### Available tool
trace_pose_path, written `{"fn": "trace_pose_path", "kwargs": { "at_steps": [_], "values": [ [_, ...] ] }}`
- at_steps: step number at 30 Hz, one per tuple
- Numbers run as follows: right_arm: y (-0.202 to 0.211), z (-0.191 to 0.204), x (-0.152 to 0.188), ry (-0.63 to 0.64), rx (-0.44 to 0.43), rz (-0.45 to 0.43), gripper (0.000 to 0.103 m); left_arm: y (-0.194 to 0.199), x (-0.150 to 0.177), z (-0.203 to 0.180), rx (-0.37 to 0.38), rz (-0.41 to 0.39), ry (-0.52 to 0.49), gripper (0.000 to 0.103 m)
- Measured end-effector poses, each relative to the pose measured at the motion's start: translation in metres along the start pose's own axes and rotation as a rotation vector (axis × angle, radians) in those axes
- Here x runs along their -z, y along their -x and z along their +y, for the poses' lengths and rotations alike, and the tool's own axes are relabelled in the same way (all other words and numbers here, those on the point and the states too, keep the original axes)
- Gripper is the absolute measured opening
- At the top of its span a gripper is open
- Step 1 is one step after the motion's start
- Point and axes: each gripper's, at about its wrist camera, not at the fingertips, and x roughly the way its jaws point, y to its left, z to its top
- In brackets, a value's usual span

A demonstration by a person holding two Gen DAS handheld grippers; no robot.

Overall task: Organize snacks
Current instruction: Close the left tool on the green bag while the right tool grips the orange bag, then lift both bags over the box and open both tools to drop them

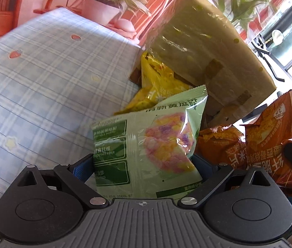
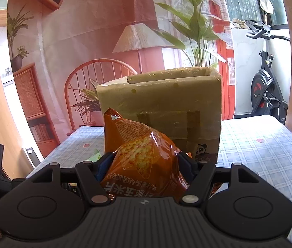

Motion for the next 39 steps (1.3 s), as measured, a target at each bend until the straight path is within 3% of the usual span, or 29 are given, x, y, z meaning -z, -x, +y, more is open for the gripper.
{"fn": "trace_pose_path", "kwargs": {
  "at_steps": [4, 7, 21, 29, 39],
  "values": [
    [0.001, 0.0, 0.001, 0.0, 0.0, -0.001, 0.069, 0.006, 0.002, -0.005, 0.017, -0.037, -0.041, 0.083],
    [0.001, 0.0, 0.0, 0.0, 0.001, -0.002, 0.069, 0.011, 0.001, -0.008, 0.017, -0.061, -0.057, 0.079],
    [0.01, -0.005, -0.015, -0.006, 0.004, -0.041, 0.069, 0.068, -0.035, -0.044, 0.037, -0.228, -0.211, 0.079],
    [0.012, -0.015, -0.045, -0.017, -0.003, -0.088, 0.069, 0.099, -0.074, -0.079, 0.061, -0.314, -0.293, 0.079],
    [0.001, -0.031, -0.092, -0.049, -0.021, -0.125, 0.069, 0.115, -0.115, -0.113, 0.081, -0.362, -0.331, 0.08]
  ]
}}
